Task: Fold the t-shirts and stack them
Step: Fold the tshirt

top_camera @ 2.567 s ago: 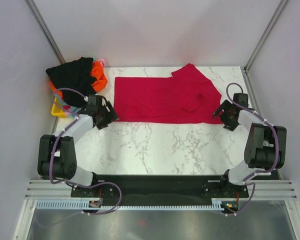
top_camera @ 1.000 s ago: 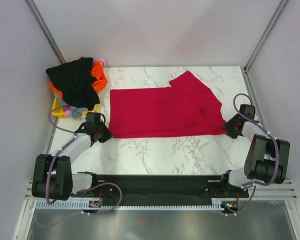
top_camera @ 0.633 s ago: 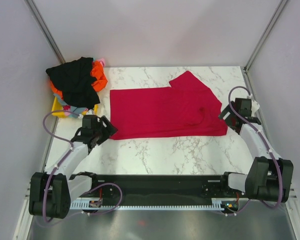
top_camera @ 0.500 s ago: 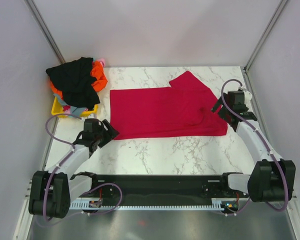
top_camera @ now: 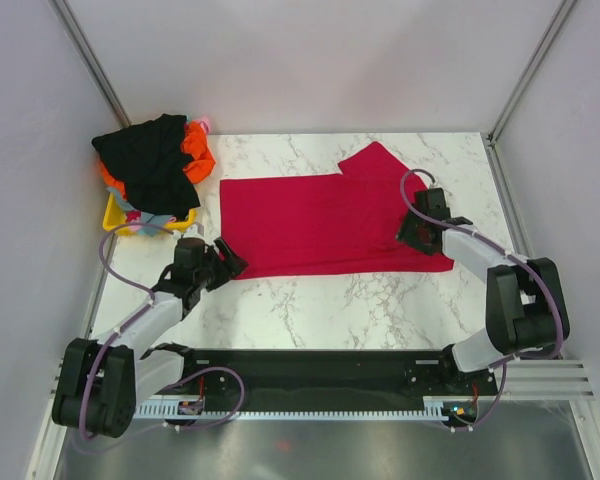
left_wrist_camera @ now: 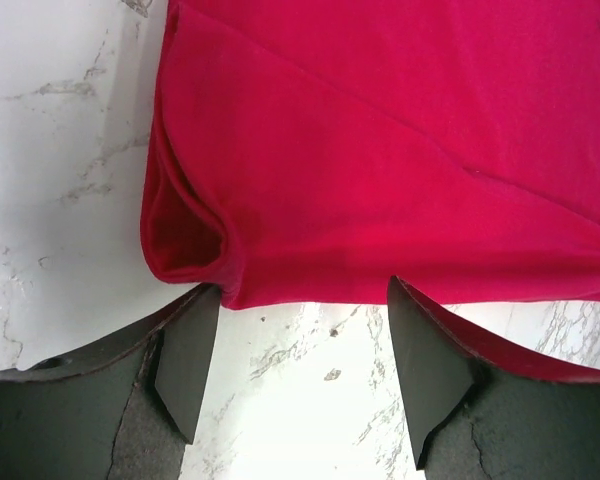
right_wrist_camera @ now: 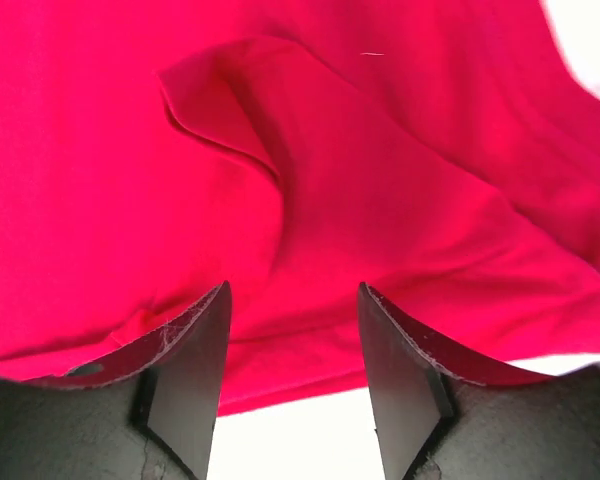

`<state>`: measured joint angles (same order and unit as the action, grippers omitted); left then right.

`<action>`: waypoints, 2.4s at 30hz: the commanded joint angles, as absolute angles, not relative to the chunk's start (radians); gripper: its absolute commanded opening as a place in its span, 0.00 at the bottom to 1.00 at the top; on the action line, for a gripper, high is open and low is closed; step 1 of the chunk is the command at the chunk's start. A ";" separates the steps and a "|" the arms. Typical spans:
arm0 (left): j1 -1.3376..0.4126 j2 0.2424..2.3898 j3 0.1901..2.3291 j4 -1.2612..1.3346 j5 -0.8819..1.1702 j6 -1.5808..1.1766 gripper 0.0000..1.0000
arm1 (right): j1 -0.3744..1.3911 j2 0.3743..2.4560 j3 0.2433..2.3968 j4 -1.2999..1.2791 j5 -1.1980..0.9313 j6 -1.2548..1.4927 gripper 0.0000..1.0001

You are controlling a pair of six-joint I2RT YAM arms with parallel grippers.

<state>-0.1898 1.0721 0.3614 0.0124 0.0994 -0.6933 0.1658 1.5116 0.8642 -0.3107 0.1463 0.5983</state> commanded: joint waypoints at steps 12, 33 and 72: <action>-0.199 1.058 0.354 0.067 0.103 -0.650 0.75 | 0.187 1.654 0.920 -0.201 0.144 0.601 0.47; -0.213 1.061 0.357 0.067 0.094 -0.647 0.73 | 0.189 1.710 0.963 -0.183 0.135 0.594 0.35; -0.230 1.083 0.373 0.061 0.081 -0.641 0.71 | 0.123 1.632 1.082 -0.374 0.241 0.509 0.91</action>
<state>-0.2260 1.0748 0.3595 0.0296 0.0963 -0.6781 0.2073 1.7420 1.1557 -0.3542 0.2008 0.5579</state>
